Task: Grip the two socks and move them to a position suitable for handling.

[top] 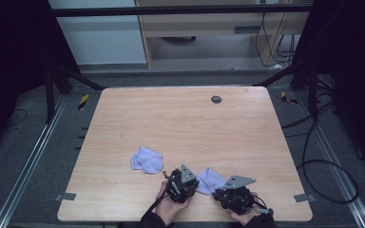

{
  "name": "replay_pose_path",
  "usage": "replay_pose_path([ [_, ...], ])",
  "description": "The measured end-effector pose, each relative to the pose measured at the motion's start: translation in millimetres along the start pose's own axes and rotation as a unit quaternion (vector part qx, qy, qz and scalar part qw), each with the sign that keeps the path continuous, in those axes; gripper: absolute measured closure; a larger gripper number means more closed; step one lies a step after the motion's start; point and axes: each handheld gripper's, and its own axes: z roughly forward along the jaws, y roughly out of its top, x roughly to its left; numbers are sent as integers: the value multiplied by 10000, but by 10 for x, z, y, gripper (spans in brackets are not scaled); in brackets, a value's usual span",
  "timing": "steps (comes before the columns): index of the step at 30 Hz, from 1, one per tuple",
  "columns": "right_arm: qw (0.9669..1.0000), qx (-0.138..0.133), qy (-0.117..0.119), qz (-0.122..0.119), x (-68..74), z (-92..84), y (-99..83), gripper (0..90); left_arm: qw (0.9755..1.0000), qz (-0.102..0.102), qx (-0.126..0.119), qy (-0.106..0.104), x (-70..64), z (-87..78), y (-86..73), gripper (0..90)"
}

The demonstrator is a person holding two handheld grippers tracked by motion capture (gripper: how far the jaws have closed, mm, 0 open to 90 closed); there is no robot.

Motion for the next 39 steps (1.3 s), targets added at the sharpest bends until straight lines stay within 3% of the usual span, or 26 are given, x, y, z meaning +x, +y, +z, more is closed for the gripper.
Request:
replay_pose_path([
  [2, 10000, 1, 56, 6, -4, 5, 2, 844, 10000, 0, -5, -7, -2, 1, -4, 851],
  [9, 9999, 16, 145, 90, -15, -18, 20, 880, 10000, -8, 23, -55, 6, -8, -1, 885],
  [15, 9982, -548, 156, 172, -57, -162, 68, 881, 9999, -28, 11, -114, 14, -19, 1, 889],
  [21, 9933, -1049, -146, 460, -195, -291, 106, 882, 9999, -9, 25, -109, 31, -29, 5, 891],
  [24, 9911, -1138, -335, 608, -279, -313, 113, 882, 9999, 4, 32, -106, 31, -30, 7, 891],
  [28, 9892, -1144, -476, 783, -392, -297, 123, 881, 9999, 3, 35, -109, 38, -29, 7, 891],
  [39, 9869, -871, -1026, 892, -679, -116, 186, 875, 9999, 22, 26, -106, 37, -24, 6, 890],
])
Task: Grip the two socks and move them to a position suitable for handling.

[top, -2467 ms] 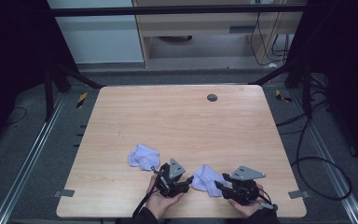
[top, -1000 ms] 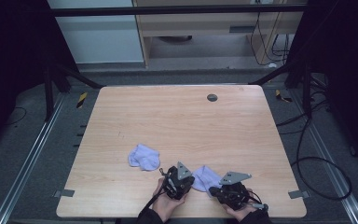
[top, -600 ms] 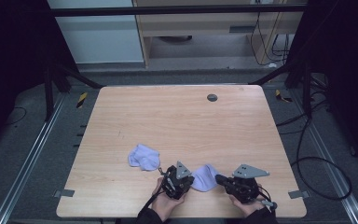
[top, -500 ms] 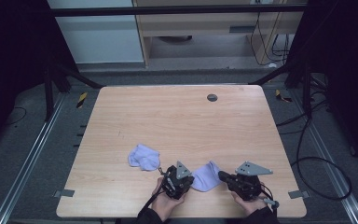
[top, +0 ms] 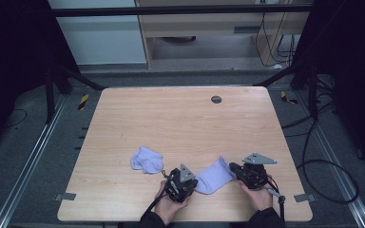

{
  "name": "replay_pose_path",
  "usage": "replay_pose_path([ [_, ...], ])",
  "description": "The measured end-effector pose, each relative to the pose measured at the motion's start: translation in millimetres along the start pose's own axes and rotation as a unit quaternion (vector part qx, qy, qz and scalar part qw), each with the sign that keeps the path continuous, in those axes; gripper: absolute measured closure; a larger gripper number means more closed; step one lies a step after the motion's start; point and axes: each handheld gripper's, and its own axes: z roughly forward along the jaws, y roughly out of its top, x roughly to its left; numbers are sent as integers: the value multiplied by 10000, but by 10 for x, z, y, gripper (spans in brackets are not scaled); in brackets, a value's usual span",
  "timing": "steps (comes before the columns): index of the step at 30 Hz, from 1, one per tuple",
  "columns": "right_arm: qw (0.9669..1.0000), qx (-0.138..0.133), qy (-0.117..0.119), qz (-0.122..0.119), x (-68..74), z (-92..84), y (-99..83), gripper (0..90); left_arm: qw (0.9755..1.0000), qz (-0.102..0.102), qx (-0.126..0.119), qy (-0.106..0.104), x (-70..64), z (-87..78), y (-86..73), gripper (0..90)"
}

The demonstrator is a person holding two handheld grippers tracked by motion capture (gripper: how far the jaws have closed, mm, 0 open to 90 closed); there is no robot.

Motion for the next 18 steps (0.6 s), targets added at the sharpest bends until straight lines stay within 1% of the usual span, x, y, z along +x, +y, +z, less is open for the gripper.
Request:
replay_pose_path([
  [3, 9998, -55, -193, -50, -27, 16, 23, 852, 10000, -36, -66, 9, 1, -10, 3, 885],
  [5, 9992, -99, -353, -140, -48, 12, 27, 825, 9999, -63, -88, 28, 8, -25, 9, 874],
  [9, 9980, -308, -534, -157, -98, -69, 42, 748, 9998, -124, -167, 57, 17, -57, 22, 791],
  [10, 9976, -352, -580, -161, -113, -91, 45, 742, 9997, -137, -181, 67, 20, -70, 26, 763],
  [11, 9977, -360, -551, -135, -134, -111, 43, 733, 9996, -171, -204, 72, 20, -75, 28, 735],
  [13, 9982, -303, -497, -118, -158, -115, 31, 706, 9996, -172, -191, 98, 20, -80, 30, 715],
  [15, 9988, -156, -440, -133, -181, -92, 6, 692, 9997, -168, -129, 147, 16, -69, 27, 697],
  [18, 9990, 100, -414, -119, -222, -33, -38, 677, 9996, -200, -58, 182, 12, -45, 18, 690],
])
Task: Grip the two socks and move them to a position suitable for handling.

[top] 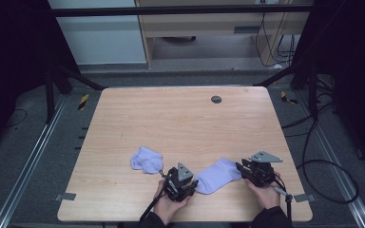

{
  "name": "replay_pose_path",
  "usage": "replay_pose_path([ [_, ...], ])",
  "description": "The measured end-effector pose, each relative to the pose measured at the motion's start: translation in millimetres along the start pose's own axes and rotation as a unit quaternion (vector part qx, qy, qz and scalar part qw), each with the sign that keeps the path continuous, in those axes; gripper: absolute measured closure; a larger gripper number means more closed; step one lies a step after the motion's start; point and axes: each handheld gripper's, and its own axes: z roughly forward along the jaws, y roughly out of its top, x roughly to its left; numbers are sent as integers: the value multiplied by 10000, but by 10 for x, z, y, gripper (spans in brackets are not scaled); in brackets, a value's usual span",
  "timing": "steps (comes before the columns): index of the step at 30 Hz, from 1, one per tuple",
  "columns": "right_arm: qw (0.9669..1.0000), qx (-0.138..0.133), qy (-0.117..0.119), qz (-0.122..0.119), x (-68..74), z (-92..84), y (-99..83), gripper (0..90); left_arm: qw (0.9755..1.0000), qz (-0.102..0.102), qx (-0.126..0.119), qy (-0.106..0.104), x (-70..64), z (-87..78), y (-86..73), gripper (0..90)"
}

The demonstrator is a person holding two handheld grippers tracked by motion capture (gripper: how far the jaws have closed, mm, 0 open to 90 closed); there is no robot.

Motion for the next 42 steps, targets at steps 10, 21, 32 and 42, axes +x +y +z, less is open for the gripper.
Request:
replay_pose_path([
  [10, 9993, 358, 124, 15, -23, 135, -61, 698, 10000, 20, 93, 26, -18, 51, -24, 736],
  [21, 9986, 495, 197, 57, 28, 132, -47, 873, 9997, -4, 106, -211, 5, 57, -21, 886],
  [32, 9994, 249, 225, -4, 141, -178, -128, 869, 9998, 41, -32, -165, 103, 10, 124, 891],
  [42, 9986, 516, 59, 26, 152, -237, -231, 736, 9999, 110, -85, -77, 127, 57, 118, 741],
])
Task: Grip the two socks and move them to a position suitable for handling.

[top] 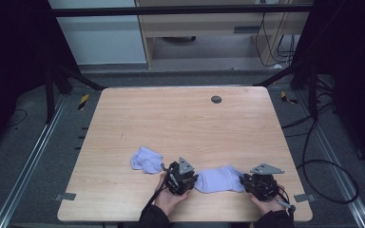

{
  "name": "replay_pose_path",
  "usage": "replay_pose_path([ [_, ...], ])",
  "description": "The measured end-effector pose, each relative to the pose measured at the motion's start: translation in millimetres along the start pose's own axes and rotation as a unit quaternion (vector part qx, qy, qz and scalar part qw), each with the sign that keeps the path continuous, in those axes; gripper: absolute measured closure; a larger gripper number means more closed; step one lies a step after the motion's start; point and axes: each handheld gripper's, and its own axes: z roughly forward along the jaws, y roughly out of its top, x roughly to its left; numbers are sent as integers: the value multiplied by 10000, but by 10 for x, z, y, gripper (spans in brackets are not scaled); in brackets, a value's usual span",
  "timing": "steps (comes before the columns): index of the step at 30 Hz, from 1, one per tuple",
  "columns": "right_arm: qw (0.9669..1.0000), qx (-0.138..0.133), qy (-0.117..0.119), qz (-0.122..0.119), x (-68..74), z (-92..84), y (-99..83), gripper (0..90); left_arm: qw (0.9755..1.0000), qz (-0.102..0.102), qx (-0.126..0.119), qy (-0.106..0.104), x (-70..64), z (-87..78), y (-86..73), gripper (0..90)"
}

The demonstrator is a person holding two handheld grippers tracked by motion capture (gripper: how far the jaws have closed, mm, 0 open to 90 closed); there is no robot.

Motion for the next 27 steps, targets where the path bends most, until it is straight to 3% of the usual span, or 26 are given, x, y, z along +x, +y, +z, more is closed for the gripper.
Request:
replay_pose_path([
  [5, 9993, -366, 0, 60, -10, -65, 39, 662, 9997, -32, -247, 5, 114, -217, 16, 587],
  [11, 9979, -649, 31, -61, -11, -108, 88, 599, 9987, -188, -477, 73, 326, -546, -30, 499],
  [18, 9961, -877, 88, -65, 35, -113, 194, 535, 9975, -268, -600, 265, 553, -830, -151, 454],
  [24, 9940, -1046, 317, -80, 129, -81, 324, 501, 9949, -509, -671, 550, 810, -1031, -307, 442],
  [27, 9935, -1048, 390, -211, 208, -27, 405, 488, 9927, -648, -765, 665, 941, -1134, -380, 441],
])
